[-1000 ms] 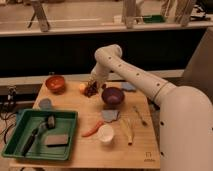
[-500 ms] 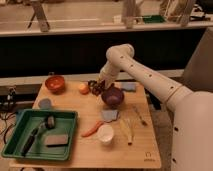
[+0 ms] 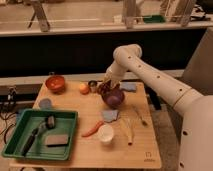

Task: Place grapes in purple bowl

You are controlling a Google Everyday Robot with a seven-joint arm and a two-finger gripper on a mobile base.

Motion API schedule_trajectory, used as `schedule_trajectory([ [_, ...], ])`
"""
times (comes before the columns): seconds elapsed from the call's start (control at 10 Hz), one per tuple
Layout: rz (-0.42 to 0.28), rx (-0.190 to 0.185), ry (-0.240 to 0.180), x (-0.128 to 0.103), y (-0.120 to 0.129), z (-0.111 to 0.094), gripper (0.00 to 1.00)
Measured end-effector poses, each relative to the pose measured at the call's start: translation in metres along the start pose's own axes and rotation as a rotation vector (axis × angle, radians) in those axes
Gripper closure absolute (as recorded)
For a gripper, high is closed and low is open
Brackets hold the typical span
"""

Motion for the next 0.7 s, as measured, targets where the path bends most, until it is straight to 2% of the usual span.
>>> schedule_trajectory([
  [0.7, 0.057, 0.017, 0.008, 0.014, 0.015, -0.008, 0.92],
])
